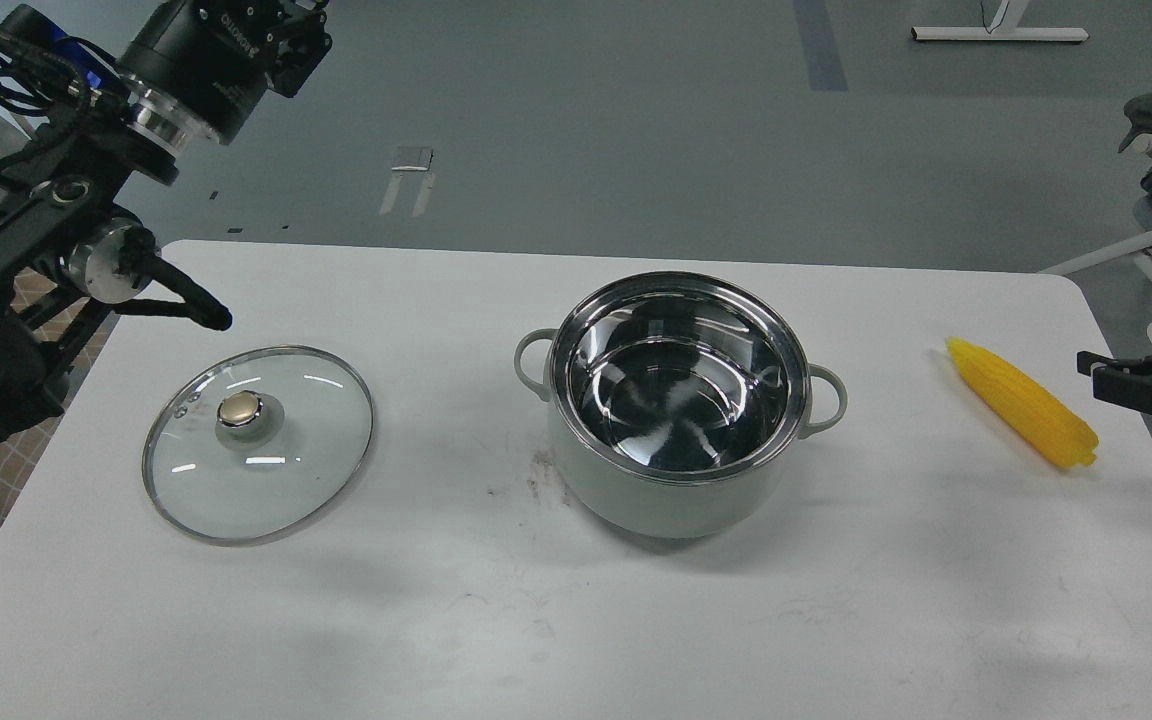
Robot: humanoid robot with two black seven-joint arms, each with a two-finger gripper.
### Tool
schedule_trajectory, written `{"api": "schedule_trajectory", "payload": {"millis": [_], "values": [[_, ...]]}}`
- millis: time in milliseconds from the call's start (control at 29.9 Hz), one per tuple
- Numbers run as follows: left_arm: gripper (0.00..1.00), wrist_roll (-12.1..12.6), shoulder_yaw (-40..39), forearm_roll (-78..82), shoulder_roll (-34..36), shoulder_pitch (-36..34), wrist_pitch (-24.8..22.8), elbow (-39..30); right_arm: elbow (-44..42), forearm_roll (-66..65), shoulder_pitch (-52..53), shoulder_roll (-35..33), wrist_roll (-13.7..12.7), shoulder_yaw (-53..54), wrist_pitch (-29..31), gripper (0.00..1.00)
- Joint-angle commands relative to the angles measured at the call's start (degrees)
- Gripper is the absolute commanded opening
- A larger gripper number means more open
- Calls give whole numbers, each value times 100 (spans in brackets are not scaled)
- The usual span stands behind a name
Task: Open pot and put corn in
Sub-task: 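Lower the right gripper onto the yellow corn cob and grasp it, then lift the corn with the right gripper and carry it over the pot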
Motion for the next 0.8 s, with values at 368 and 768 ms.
{"api": "schedule_trajectory", "payload": {"millis": [368,768], "values": [[96,0,-26,-6,5,40,-8,-52,-1591,29,-88,1573,3,-794,-499,87],[96,9,-61,-6,5,93,10,-61,-1451,82,-132,1565,3,-812,-877,6]]}}
